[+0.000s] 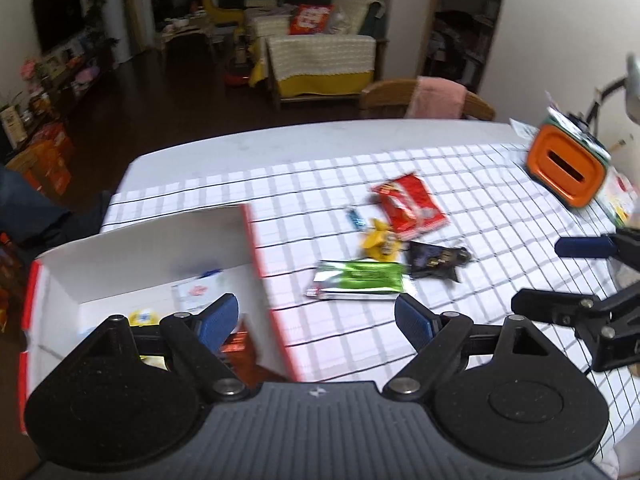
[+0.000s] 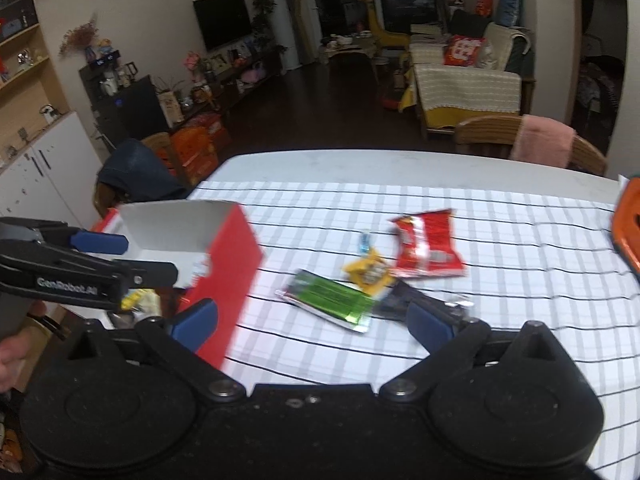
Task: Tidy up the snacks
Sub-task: 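Lift both tools out of the box back toward the snacks, then grasp the black sesame packet with left tool while right tool grasps silver round candy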
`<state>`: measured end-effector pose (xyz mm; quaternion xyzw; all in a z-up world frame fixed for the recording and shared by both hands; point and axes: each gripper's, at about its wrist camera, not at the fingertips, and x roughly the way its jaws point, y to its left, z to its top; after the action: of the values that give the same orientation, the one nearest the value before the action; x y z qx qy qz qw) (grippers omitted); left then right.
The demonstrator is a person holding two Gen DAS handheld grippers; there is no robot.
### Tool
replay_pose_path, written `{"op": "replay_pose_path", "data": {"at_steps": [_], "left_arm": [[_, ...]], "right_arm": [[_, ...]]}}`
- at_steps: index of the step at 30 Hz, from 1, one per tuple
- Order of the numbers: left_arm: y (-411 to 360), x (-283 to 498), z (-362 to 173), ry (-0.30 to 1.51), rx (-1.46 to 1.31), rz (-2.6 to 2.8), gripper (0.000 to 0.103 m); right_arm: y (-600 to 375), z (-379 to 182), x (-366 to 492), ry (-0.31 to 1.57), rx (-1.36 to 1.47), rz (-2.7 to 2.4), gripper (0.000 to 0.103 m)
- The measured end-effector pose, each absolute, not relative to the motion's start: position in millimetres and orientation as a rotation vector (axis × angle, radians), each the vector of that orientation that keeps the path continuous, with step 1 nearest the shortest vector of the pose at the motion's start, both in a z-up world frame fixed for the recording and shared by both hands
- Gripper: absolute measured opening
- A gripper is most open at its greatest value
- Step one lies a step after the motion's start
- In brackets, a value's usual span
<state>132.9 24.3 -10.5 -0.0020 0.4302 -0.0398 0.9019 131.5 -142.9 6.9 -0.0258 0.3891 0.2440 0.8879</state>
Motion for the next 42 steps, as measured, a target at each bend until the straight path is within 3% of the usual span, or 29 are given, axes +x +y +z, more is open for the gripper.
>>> {"op": "replay_pose_path", "data": {"at_steps": [19,31,42], "left_arm": [[-117,199,-65,0.958,0.381,-0.427,0.086],[-143,267,-131,1.099,0.590,-0.490,0.086],[-159,301,-158,1.111,0.660,-0.538,0.086]], "right_arm": [[-257,-39,170,0.878,-0.089,0.492,0.101],[-271,-89,213,0.960,-0.128,0.531,0.094],[-274,-110,231,0.986,-0.106,0.540,0.087]]}}
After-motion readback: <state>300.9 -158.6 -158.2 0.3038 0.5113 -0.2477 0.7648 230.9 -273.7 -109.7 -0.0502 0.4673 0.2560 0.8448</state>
